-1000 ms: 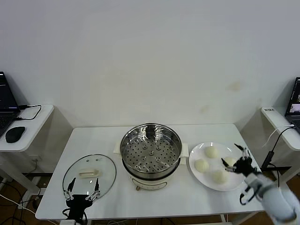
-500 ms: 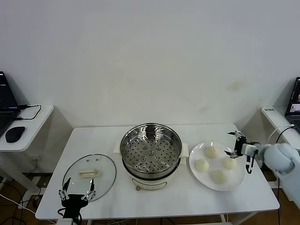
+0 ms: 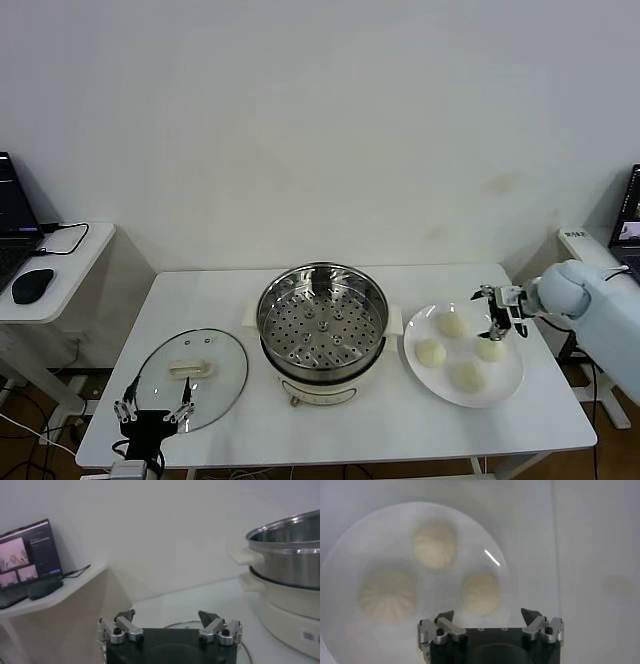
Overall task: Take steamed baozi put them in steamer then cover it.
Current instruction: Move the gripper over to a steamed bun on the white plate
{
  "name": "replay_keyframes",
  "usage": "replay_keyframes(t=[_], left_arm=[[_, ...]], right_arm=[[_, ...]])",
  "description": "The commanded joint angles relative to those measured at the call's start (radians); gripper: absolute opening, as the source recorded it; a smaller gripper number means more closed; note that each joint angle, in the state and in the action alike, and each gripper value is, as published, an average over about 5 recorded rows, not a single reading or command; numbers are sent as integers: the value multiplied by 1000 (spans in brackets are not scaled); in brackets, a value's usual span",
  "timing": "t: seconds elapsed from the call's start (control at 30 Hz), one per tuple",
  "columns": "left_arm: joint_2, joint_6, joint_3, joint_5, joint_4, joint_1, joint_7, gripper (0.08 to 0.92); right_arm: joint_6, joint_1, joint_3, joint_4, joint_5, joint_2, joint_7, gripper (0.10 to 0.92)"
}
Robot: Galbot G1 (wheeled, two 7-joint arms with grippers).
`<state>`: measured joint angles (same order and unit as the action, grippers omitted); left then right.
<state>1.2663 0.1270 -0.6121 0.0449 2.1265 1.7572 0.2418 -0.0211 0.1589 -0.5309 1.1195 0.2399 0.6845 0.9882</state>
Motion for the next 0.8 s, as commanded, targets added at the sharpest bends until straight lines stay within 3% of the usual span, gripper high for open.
replay_keyframes(t=[0.03, 0.53, 0.8], left_arm=[[-2, 2, -7, 0, 0, 0, 0, 823], [-6, 1, -30, 7, -4, -5, -1, 823], [-5, 0, -34, 12, 2, -9, 0, 823]], right_arm=[[32, -115, -135, -133, 11, 75, 56, 823], [38, -106, -133, -231, 31, 177, 3, 822], [29, -105, -132, -269, 39, 200, -4, 764]])
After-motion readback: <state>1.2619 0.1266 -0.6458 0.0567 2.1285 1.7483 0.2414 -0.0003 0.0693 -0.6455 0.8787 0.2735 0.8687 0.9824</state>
